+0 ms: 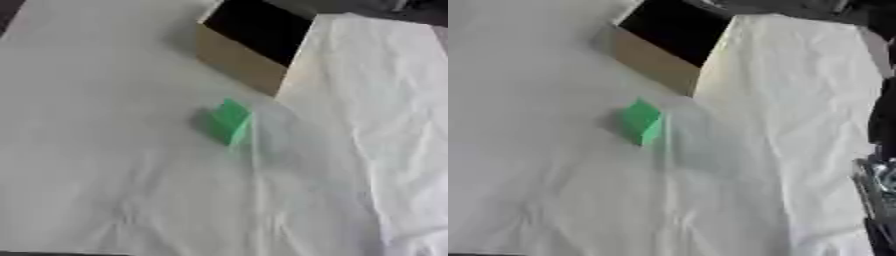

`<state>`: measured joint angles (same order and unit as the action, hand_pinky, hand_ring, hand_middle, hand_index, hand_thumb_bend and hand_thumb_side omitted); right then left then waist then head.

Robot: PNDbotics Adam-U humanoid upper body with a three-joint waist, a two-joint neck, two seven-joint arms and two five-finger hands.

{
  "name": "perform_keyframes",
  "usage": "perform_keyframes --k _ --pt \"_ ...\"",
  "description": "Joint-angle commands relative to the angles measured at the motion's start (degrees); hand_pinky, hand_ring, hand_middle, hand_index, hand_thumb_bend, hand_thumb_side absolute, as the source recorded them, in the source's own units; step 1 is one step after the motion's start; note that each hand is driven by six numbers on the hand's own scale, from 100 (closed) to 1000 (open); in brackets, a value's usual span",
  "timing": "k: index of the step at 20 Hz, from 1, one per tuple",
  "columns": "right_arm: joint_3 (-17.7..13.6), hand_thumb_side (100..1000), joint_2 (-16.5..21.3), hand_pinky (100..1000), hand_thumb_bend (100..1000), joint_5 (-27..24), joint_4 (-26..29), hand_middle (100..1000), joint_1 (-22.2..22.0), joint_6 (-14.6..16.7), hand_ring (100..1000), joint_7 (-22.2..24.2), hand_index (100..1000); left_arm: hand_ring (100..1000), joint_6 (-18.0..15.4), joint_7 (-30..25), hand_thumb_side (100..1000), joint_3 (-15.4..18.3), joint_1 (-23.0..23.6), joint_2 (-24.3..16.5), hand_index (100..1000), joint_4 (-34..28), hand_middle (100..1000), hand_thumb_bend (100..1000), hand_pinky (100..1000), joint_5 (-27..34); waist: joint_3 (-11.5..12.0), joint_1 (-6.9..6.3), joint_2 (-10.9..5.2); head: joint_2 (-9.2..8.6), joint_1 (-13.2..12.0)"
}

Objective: Pick up objects on the table and place them in the box.

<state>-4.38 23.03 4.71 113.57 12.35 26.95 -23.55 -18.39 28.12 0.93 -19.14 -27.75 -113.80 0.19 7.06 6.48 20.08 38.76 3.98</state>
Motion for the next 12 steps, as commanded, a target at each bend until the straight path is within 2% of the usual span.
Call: perform_keyframes --k 1,6,12 --pt "-0.6 846 0.9 775 100 0.2 1.0 635 0.3 0.0 748 -0.2 835 762 -0.1 -0.1 546 0.5 -0.5 -0.8 841 -0.8 799 376 628 -0.3 -0.1 -0.41 -1.22 -0.10 0.0" --pt "-0.6 847 0.9 776 100 0.1 1.0 635 0.4 0.0 747 -0.1 835 762 0.2 -1.3 547 -0.4 -1.2 -1.8 841 -0.8 800 371 627 -0.1 -0.3 -0.47 -1.13 -0.05 -0.1" --pt "-0.4 847 1.2 775 100 0.0 1.0 634 0.4 0.0 747 0.0 835 764 2.0 -6.3 559 -3.5 -4.1 -7.7 847 -0.8 804 355 625 -1.4 -0.6 -0.74 -1.13 0.03 -0.2"
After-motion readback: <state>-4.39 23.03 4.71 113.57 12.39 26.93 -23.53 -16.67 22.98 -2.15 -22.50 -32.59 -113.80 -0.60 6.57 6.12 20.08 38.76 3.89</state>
